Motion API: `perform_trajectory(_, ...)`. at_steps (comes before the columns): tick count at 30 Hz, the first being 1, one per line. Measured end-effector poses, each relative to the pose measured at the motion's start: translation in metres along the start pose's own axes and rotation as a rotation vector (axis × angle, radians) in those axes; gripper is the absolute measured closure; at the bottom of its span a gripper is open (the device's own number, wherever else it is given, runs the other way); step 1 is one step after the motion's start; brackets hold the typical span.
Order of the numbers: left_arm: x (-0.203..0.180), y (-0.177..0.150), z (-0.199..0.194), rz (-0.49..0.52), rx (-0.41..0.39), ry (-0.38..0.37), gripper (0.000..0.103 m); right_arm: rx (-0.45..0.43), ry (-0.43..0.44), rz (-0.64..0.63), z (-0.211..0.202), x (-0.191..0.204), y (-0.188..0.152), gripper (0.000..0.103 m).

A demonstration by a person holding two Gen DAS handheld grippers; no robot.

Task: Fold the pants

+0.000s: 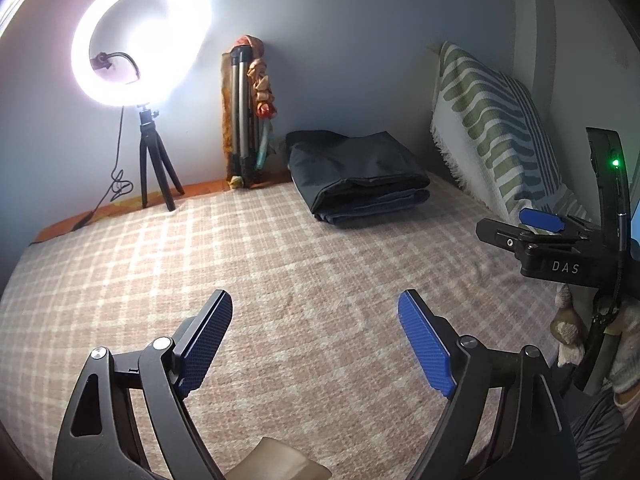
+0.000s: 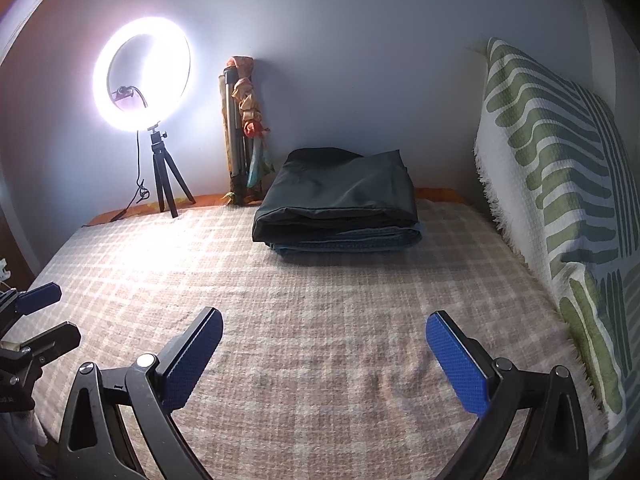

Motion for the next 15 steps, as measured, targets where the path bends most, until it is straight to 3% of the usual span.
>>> perform_trajectory(6,0.0014,0.0011,0.0011,-0.002,-0.005,0.011,0.004,0.007,0.003,-0.011,0.0024,0.0030,-0.0018,0.000)
perform_trajectory(15,0.0017,0.0018,0.0020,0.003,-0.006,0.028,0.004,0.015,0.003,0.003,0.0031,0.0026,-0.0030,0.000)
Point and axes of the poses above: each gripper's, at about its wrist camera, not at the fingertips, and z roughly the way its jaws point, x to its left, y to its top, the point moved 10 cm from there along z, roughly the way its jaws point, and after that the axes turned 14 degrees about -y, right-handed, at the moved point
